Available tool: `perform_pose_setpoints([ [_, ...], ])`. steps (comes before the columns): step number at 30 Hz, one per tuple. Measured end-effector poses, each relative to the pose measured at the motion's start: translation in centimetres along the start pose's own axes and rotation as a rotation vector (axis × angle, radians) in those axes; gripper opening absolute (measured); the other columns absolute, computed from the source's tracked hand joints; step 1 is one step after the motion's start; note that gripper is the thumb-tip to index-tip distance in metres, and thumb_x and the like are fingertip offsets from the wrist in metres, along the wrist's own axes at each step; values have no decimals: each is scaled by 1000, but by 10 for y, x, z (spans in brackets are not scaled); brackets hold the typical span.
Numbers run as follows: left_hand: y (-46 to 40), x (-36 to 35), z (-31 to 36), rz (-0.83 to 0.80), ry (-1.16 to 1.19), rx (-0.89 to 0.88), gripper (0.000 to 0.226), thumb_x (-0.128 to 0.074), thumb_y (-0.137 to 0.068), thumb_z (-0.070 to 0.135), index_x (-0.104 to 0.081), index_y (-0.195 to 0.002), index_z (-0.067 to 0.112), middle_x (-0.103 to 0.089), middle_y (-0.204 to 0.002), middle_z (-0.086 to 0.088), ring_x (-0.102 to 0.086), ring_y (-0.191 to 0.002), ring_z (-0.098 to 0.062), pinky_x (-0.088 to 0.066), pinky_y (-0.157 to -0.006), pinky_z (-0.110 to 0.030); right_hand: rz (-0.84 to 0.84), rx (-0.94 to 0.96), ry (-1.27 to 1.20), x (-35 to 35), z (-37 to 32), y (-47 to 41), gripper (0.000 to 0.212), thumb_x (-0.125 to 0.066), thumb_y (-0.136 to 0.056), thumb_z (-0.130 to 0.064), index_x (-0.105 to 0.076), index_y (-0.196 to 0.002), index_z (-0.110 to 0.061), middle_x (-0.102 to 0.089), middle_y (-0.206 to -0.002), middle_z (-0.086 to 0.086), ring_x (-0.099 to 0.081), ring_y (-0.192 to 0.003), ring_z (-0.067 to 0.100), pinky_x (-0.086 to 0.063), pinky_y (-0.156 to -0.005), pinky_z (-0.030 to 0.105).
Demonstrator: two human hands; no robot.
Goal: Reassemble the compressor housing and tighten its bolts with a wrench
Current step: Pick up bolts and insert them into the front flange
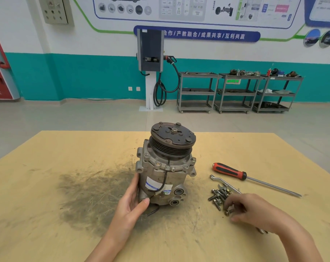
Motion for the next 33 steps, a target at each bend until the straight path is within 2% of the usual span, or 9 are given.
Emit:
perform_pose_setpoints([
  [7, 0, 0, 1, 7, -11, -9, 76, -63, -80, 9, -33, -146, 30, -51, -140, 35, -41, -137, 11, -39, -102, -6, 145, 53, -38, 5, -7, -9, 22, -70, -85, -24, -59, -76, -41, -61, -76, -8, -51, -68, 2, -40, -63, 15],
  [11, -1, 0, 3, 9, -2, 2, 76, -64, -79, 9, -33, -145, 30, -52, -137, 35, -43, -134, 12, -39, -100, -5, 415, 187, -237, 30, -32, 2, 21, -73, -84, -17, -63, -75, -33, -64, -75, -4, -54, -68, 10, -39, -60, 15],
  [13, 0, -1, 3, 11, 4, 8, 77, -64, -79, 9, -32, -146, 29, -50, -140, 32, -43, -134, 12, -40, -99, -5, 497, 274, -478, 44, -47, 10, 17, -73, -85, -15, -67, -77, -29, -65, -77, -6, -53, -65, 6, -39, -59, 14],
  [16, 1, -2, 5, 18, -6, 6, 76, -64, -79, 8, -34, -144, 31, -49, -141, 30, -44, -132, 13, -41, -98, -5, 537, 401, -928, 60, -74, 16, 7, -72, -85, -21, -70, -83, -28, -66, -73, -6, -55, -65, 3, -43, -61, 12],
  [19, 1, 0, 4, 15, -8, 16, 72, -61, -85, -1, -35, -143, 34, -51, -140, 31, -45, -132, 13, -41, -97, -5, 546, 438, -1222, 67, -97, 10, 5, -75, -77, -27, -72, -80, -25, -61, -67, -2, -49, -61, 11, -42, -59, 18],
  [21, 0, 0, 3, 14, -30, 20, 73, -56, -89, -10, -34, -145, 32, -52, -140, 30, -45, -132, 13, -41, -97, -5, 540, 418, -1379, 64, -105, 4, 12, -72, -73, -30, -71, -80, -20, -58, -65, 4, -46, -59, 13, -40, -59, 22],
  [26, 0, 0, 4, 18, -44, 17, 74, -55, -90, -12, -31, -146, 29, -45, -145, 24, -44, -132, 14, -40, -98, -4, 599, 376, -1398, 55, -113, 0, 23, -72, -72, -28, -70, -88, -11, -64, -69, 4, -50, -58, 11, -44, -55, 18],
  [30, 0, -1, 7, 18, -38, 14, 73, -60, -86, -4, -31, -145, 29, -43, -147, 22, -43, -133, 14, -39, -99, -4, 643, 362, -1413, 50, -115, 0, 6, -72, -80, -16, -72, -86, -15, -67, -69, -3, -52, -59, 6, -44, -55, 16],
  [33, 1, -2, 9, 13, -33, 14, 79, -63, -78, 8, -29, -146, 28, -41, -149, 20, -42, -134, 14, -38, -100, -4, 728, 345, -1357, 46, -114, 3, 5, -71, -84, -11, -73, -85, -16, -68, -72, -7, -53, -61, 0, -44, -59, 14],
])
Point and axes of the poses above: each hand's wrist, its own y-axis away from the middle knuckle, its own x-axis out of the back of the hand, z = x × y, the point moved 10 cm from there along -y, towards the middle knuckle
